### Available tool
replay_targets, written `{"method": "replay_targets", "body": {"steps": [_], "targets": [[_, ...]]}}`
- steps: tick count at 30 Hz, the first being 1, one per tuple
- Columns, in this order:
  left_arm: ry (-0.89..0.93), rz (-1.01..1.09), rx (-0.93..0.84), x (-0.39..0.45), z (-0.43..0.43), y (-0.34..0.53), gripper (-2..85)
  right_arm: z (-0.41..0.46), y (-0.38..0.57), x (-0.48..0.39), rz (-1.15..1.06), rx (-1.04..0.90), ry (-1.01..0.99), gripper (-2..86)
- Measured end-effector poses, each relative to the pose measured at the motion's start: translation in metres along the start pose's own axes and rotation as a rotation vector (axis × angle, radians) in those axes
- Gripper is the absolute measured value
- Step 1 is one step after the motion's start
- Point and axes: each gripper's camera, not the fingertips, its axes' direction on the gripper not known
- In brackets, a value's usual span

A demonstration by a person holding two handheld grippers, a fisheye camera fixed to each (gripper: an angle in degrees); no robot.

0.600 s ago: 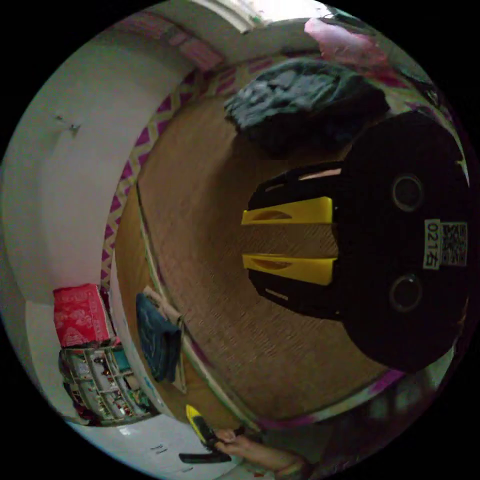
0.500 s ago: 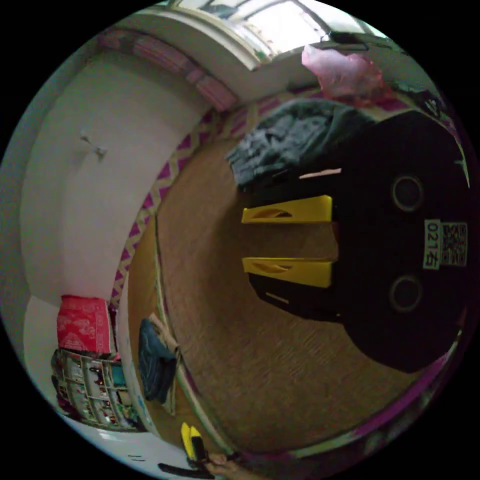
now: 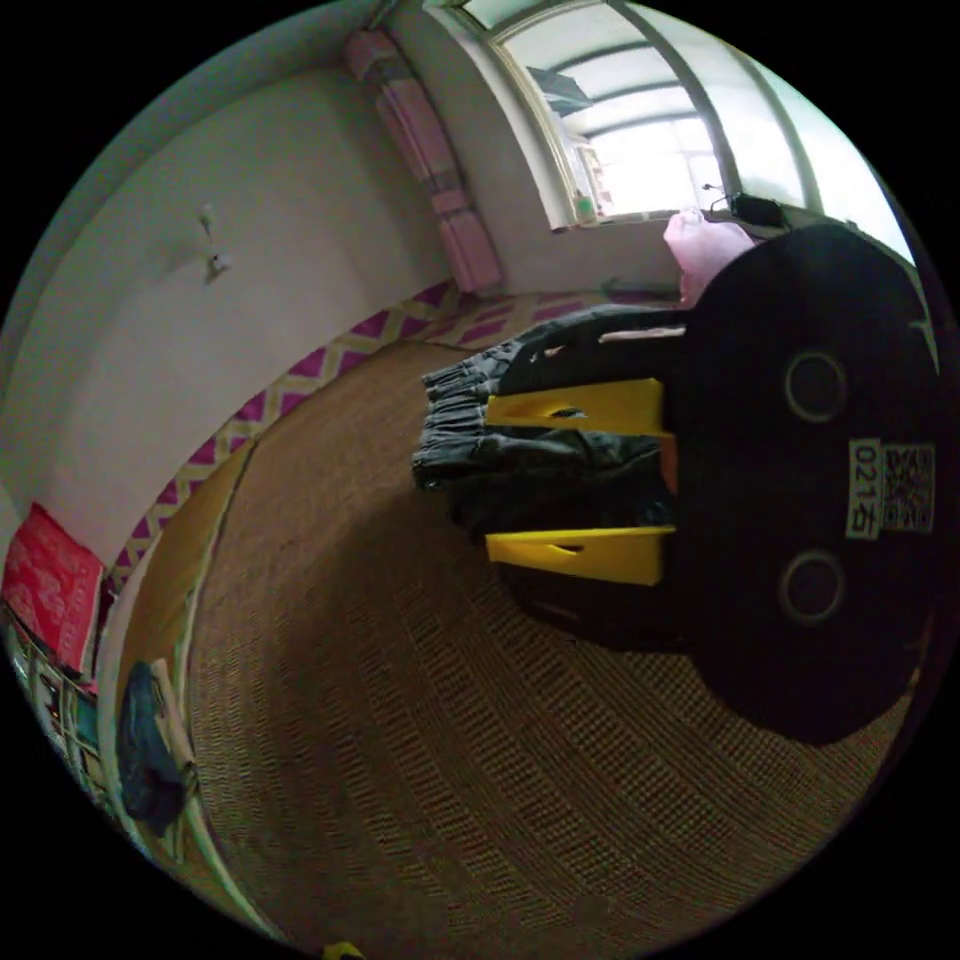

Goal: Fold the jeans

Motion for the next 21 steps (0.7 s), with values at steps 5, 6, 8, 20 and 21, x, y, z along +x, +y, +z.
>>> {"method": "replay_targets", "body": {"steps": [5,6,8,20,21], "targets": [[0.028,-0.013,-0.019,0.002,0.016,0.005,-1.0,0.031,-0.023,-0.013,-0.04,-0.053,0.095,10.2],[0.032,-0.014,-0.02,0.003,0.02,0.007,-1.0,0.034,-0.027,-0.019,-0.055,-0.053,0.116,10.1],[0.037,-0.015,-0.022,0.004,0.025,0.01,-1.0,0.04,-0.033,-0.028,-0.086,-0.067,0.146,10.3],[-0.178,0.099,-0.021,0.046,0.051,0.03,-1.0,0.038,-0.096,-0.014,-0.051,-0.141,0.195,6.3],[-0.199,0.11,-0.021,0.05,0.054,0.032,-1.0,0.029,-0.102,0.004,0.011,-0.13,0.156,6.2]]}}
